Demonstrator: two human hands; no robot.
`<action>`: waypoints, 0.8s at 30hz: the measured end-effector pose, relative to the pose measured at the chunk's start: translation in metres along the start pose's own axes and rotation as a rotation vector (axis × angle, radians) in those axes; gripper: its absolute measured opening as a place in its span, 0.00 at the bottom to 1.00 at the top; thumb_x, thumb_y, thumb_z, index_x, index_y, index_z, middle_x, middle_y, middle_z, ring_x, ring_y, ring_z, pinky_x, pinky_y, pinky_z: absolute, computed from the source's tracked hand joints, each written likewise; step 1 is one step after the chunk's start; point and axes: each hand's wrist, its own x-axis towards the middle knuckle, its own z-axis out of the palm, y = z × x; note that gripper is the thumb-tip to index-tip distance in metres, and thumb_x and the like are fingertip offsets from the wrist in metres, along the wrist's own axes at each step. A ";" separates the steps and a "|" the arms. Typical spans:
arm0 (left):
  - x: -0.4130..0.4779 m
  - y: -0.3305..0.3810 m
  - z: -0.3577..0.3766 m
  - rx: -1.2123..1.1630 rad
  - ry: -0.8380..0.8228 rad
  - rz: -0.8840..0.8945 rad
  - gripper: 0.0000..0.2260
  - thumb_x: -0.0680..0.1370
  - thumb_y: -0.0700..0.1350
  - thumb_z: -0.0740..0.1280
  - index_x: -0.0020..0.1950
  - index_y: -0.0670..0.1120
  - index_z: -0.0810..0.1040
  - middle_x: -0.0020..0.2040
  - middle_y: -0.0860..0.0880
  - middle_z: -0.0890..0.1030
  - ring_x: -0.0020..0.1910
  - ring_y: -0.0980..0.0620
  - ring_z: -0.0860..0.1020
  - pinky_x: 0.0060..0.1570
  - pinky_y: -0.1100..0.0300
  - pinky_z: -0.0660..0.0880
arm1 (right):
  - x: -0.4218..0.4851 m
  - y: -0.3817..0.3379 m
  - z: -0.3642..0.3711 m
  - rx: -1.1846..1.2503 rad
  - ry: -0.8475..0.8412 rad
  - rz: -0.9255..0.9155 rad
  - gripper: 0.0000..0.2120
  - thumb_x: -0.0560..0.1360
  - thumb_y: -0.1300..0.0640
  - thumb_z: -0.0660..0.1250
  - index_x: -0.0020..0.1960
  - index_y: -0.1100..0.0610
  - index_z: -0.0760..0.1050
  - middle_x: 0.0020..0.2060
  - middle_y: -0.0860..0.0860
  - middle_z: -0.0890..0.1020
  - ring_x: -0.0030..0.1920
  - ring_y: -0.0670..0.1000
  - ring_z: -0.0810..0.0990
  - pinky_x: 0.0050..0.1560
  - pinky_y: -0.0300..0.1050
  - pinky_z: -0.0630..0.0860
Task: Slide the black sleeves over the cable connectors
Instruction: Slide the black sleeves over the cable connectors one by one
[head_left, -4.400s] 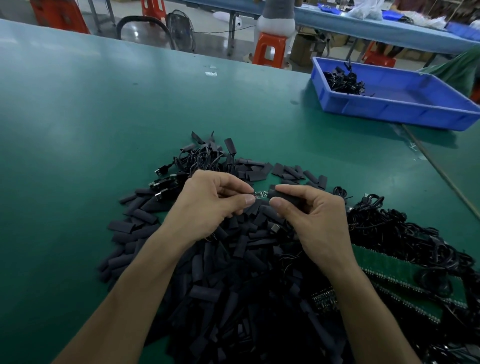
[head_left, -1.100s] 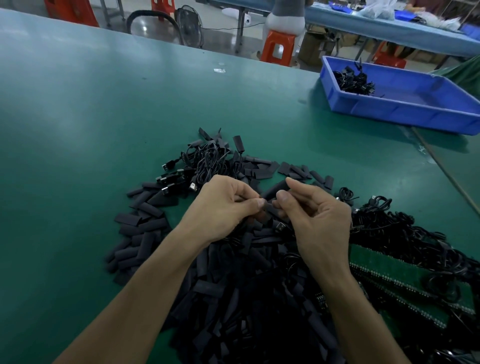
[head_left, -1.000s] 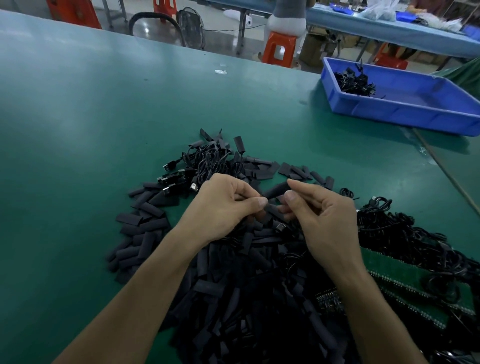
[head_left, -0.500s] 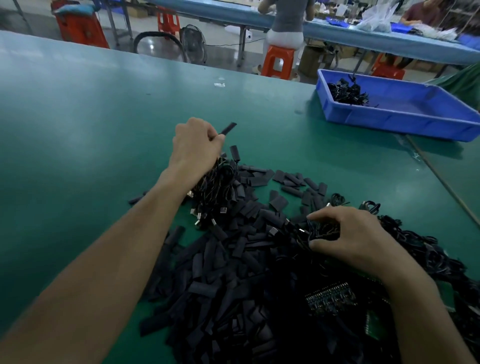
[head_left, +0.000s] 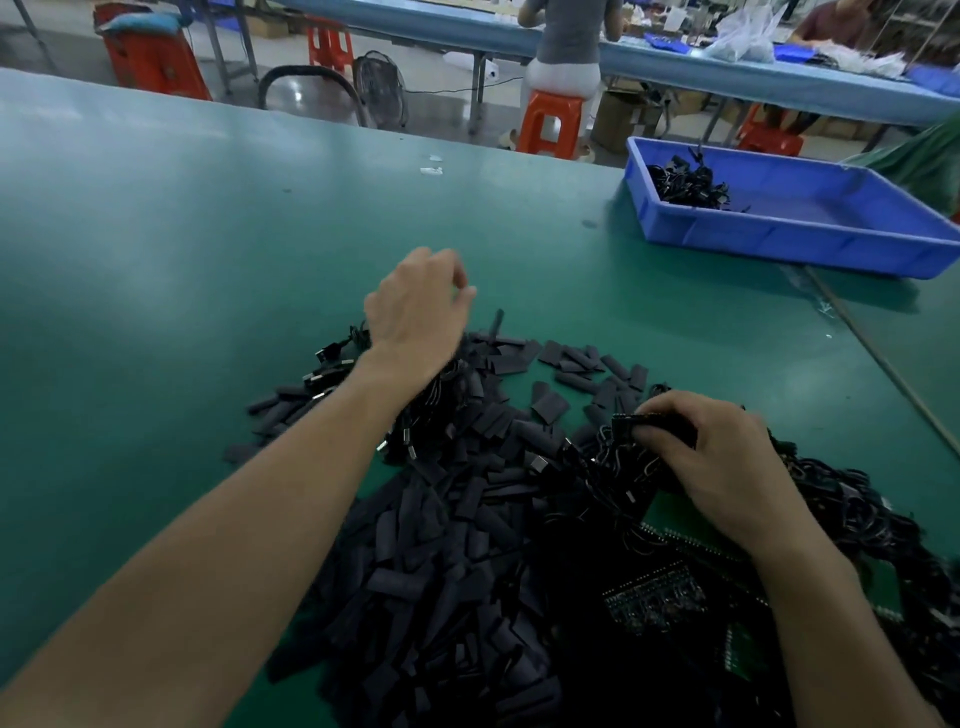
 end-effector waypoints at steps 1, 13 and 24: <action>-0.009 0.011 -0.002 -0.046 0.002 0.080 0.06 0.80 0.53 0.69 0.50 0.52 0.80 0.43 0.55 0.78 0.39 0.54 0.76 0.37 0.62 0.67 | 0.000 0.001 -0.001 0.030 0.012 -0.003 0.07 0.76 0.58 0.73 0.49 0.47 0.80 0.42 0.40 0.82 0.44 0.41 0.80 0.43 0.34 0.71; -0.107 0.062 0.033 -1.253 -0.639 -0.040 0.09 0.76 0.36 0.74 0.43 0.45 0.75 0.38 0.48 0.75 0.36 0.54 0.72 0.39 0.66 0.70 | 0.006 0.007 0.001 0.461 -0.087 -0.003 0.07 0.71 0.51 0.73 0.45 0.40 0.77 0.38 0.48 0.86 0.36 0.46 0.83 0.39 0.38 0.78; -0.109 0.052 0.042 -1.404 -0.766 -0.191 0.10 0.76 0.34 0.73 0.38 0.46 0.78 0.31 0.57 0.78 0.31 0.62 0.74 0.36 0.72 0.71 | 0.010 0.006 0.004 0.519 -0.209 0.044 0.02 0.75 0.50 0.70 0.45 0.44 0.81 0.36 0.48 0.84 0.37 0.43 0.79 0.42 0.37 0.76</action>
